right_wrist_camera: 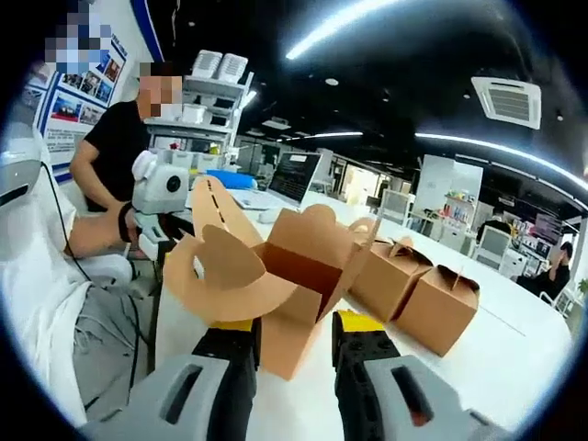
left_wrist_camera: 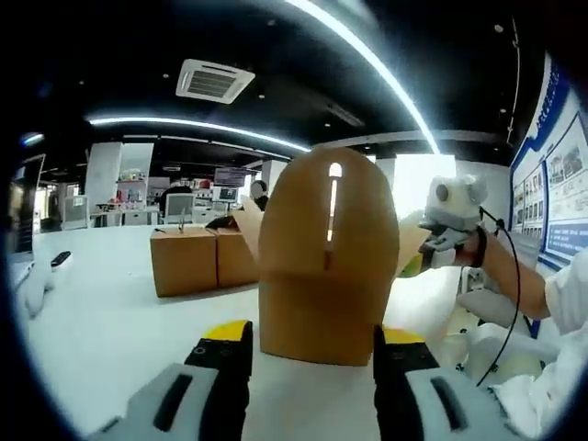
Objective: Pick up one paper box from the group, open the paper box, and remove the item inside
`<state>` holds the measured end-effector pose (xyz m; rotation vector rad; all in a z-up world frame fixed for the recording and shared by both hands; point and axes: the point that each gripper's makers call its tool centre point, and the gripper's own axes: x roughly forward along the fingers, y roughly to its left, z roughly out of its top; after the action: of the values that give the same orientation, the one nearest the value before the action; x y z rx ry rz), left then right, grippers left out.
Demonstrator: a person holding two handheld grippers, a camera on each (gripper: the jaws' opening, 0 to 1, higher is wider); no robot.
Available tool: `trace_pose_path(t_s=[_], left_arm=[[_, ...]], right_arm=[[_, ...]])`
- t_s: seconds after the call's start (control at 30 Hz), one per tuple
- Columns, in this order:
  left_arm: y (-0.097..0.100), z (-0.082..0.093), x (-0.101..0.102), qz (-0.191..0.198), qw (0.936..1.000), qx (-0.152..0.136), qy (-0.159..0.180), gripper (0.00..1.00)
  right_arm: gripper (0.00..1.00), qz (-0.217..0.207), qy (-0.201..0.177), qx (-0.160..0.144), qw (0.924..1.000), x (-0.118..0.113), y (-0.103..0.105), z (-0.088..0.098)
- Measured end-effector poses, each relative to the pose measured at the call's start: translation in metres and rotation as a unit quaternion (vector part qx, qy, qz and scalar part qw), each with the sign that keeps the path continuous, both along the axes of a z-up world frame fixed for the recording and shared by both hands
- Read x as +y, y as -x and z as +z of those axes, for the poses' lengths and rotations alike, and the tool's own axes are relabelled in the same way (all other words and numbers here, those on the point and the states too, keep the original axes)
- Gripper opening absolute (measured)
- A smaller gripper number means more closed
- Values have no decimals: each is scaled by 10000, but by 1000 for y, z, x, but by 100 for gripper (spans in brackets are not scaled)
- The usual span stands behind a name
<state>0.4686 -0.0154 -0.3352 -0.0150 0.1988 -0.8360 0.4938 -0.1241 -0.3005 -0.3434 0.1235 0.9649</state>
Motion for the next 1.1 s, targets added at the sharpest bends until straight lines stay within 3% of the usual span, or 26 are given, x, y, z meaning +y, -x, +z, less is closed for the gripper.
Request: trace_pose_path(t_s=[0.1,0.2,0.27,0.37,0.6,0.7,1.1], left_arm=[[8,0,-10,-175,9998,-103,-75,63],[7,-1,-16,-177,9995,-150,-195,61],[-1,-3,-16,-76,9994,-155,-310,56],[-7,0,-15,-16,9997,-122,-214,48],[-15,6,-6,-157,9997,-127,-128,30],[-15,7,-7,-347,9994,29,52,31],[-23,6,-4,-463,9989,-64,36,31]], right_arm=[[30,6,7,29,10000,0,0,-2],[28,100,-52,80,9999,5,6,-6],[25,116,-36,79,9999,6,7,-7],[24,165,-64,79,9998,7,11,-6],[20,265,-46,88,9996,12,16,-8],[20,260,-11,73,9996,13,16,-10],[20,315,40,129,9994,18,18,-14]])
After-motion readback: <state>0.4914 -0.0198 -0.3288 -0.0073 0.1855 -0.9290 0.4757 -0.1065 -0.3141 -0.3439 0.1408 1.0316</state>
